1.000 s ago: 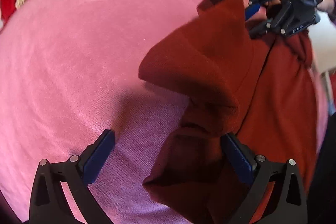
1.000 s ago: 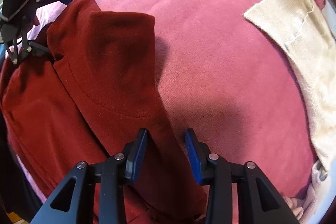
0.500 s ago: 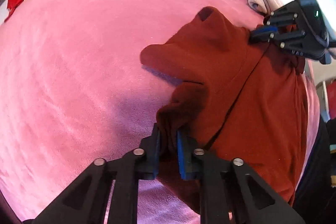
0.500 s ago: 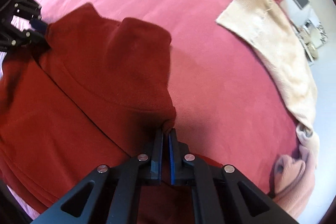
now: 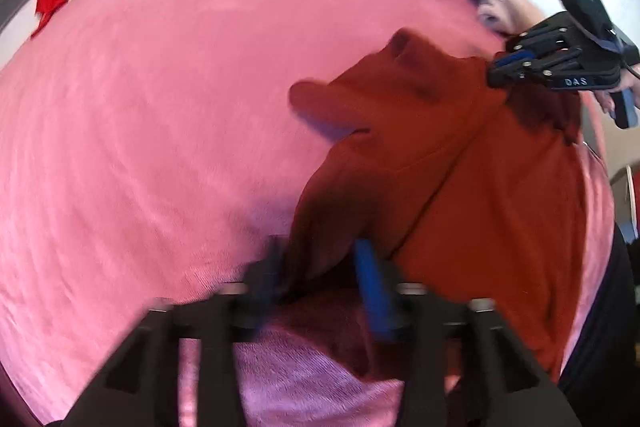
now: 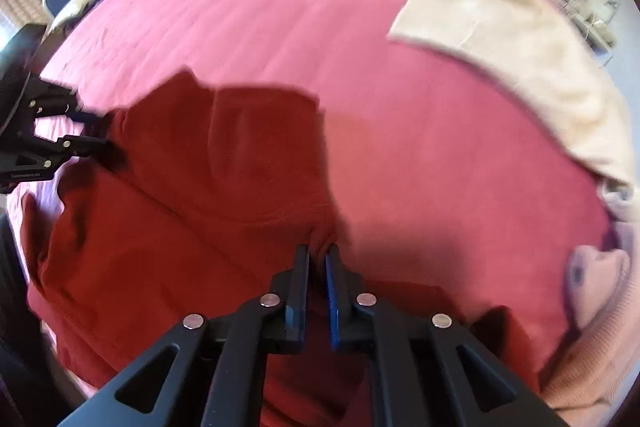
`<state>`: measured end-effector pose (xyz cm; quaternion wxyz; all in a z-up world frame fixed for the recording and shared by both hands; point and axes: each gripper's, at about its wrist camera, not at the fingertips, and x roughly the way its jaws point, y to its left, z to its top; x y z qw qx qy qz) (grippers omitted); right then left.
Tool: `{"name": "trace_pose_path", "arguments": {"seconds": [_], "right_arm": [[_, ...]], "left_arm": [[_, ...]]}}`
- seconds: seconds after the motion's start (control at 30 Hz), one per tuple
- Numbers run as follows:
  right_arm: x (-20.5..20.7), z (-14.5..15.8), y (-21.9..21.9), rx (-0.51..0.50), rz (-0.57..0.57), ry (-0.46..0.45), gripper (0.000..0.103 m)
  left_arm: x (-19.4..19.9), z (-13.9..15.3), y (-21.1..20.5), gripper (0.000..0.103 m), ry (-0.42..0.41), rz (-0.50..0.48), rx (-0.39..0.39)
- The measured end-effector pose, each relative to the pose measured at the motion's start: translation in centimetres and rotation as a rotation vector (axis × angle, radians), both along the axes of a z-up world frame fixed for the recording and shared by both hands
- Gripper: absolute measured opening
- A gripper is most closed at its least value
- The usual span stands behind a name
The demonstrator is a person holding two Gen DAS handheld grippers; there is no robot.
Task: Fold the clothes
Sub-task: 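Close the left gripper on the garment edge beside the right gripper, then lift the dark red garment high with both grippers to shake it out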
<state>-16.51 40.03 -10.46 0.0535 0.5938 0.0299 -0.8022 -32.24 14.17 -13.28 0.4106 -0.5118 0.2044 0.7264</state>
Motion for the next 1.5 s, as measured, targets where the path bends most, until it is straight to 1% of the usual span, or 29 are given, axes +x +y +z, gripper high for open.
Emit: {"name": "trace_pose_path", "arguments": {"seconds": [0.03, 0.07, 0.1, 0.13, 0.17, 0.27, 0.33, 0.4, 0.47, 0.53, 0.57, 0.6, 0.63, 0.67, 0.73, 0.8, 0.83, 0.87, 0.9, 0.93, 0.97, 1.0, 1.07, 1.13, 1.2, 1.33, 1.4, 1.5], "right_arm": [[-0.1, -0.3, 0.0, 0.015, 0.014, -0.007, 0.013], [-0.4, -0.5, 0.0, 0.014, 0.034, -0.023, 0.021], [-0.6, -0.7, 0.0, 0.015, 0.053, -0.033, 0.021], [-0.8, -0.8, -0.1, 0.022, 0.07, -0.033, 0.021], [-0.9, -1.0, -0.1, 0.024, 0.093, -0.043, 0.023], [-1.3, -1.8, -0.1, 0.018, 0.164, -0.096, 0.026], [-1.4, -2.0, 0.0, 0.008, 0.18, -0.116, 0.027], [-1.1, -1.9, 0.0, 0.008, 0.188, -0.119, 0.027], [-0.7, -1.8, -0.1, 0.014, 0.196, -0.115, 0.028], [-0.2, -1.6, -0.3, 0.02, 0.204, -0.11, 0.029], [0.0, -1.6, -0.3, 0.023, 0.208, -0.108, 0.03], [0.2, -1.5, -0.4, 0.026, 0.211, -0.106, 0.03], [0.4, -1.4, -0.4, 0.029, 0.215, -0.104, 0.03], [0.7, -1.4, -0.5, 0.032, 0.219, -0.102, 0.03], [1.1, -1.2, -0.7, 0.045, 0.215, -0.099, 0.031], [1.5, -1.0, -0.9, 0.06, 0.207, -0.096, 0.031], [1.7, -0.9, -1.0, 0.068, 0.202, -0.095, 0.031], [1.9, -0.8, -1.1, 0.076, 0.198, -0.094, 0.031], [2.0, -0.7, -1.2, 0.083, 0.182, -0.093, 0.029], [2.0, -0.6, -1.3, 0.091, 0.15, -0.094, 0.026], [2.2, -0.3, -1.6, 0.107, 0.125, -0.09, 0.01], [2.6, 0.2, -2.1, 0.128, 0.105, -0.08, 0.005], [3.4, 1.2, -3.0, 0.177, 0.076, -0.048, 0.004], [4.7, 3.3, -3.8, 0.239, 0.071, 0.033, 0.004], [6.2, 6.6, -3.6, 0.263, 0.012, 0.139, 0.004], [9.7, 15.7, -3.9, 0.309, -0.083, 0.4, 0.004], [11.5, 21.3, -4.7, 0.309, -0.126, 0.558, 0.004], [14.3, 29.7, -6.2, 0.312, -0.168, 0.806, 0.004]], "left_arm": [[-0.8, -0.4, -0.1, 0.062, -0.026, 0.016, 0.012], [-1.3, -0.4, -0.3, 0.064, -0.05, 0.031, 0.03], [-1.5, 0.1, -0.7, 0.067, -0.078, 0.045, 0.056], [-1.8, 0.3, -1.1, 0.075, -0.117, 0.052, 0.088], [-2.2, 0.2, -1.5, 0.079, -0.159, 0.055, 0.122], [-2.8, -0.9, -1.2, 0.079, -0.22, 0.036, 0.158], [-3.4, -1.5, -0.7, 0.079, -0.254, 0.006, 0.175], [-4.2, -1.4, -1.8, 0.079, -0.287, -0.01, 0.194], [-4.6, -1.5, -3.1, 0.08, -0.305, -0.005, 0.199], [-3.8, -1.3, -3.3, 0.08, -0.289, -0.026, 0.19], [-3.0, -1.2, -2.7, 0.076, -0.27, -0.055, 0.188], [-1.9, -0.8, -2.6, 0.067, -0.249, -0.083, 0.186], [-0.6, -0.2, -3.2, 0.038, -0.23, -0.103, 0.181], [0.1, 0.0, -3.2, 0.018, -0.208, -0.104, 0.169], [0.5, -0.3, -2.5, 0.017, -0.164, -0.082, 0.141], [0.6, -0.3, -2.5, 0.017, -0.155, -0.064, 0.141], [0.5, -0.2, -2.6, 0.013, -0.162, -0.047, 0.149], [0.3, -0.2, -2.8, 0.006, -0.174, -0.033, 0.158], [0.3, -0.2, -2.8, 0.006, -0.175, -0.026, 0.159], [0.5, -0.3, -2.0, 0.005, -0.162, -0.019, 0.144], [0.7, -0.2, -1.7, 0.005, -0.142, -0.013, 0.128], [1.0, 0.2, -1.5, 0.005, -0.118, -0.007, 0.122], [1.9, 2.3, -1.4, 0.005, -0.043, 0.023, 0.162], [3.0, 5.2, -1.9, 0.005, 0.042, 0.057, 0.222], [4.4, 9.3, -3.3, 0.005, 0.138, 0.087, 0.293], [7.0, 17.3, -5.8, 0.005, 0.311, 0.116, 0.406], [8.4, 22.1, -7.6, 0.005, 0.406, 0.145, 0.473], [11.1, 30.7, -11.5, 0.005, 0.578, 0.219, 0.587]]}}
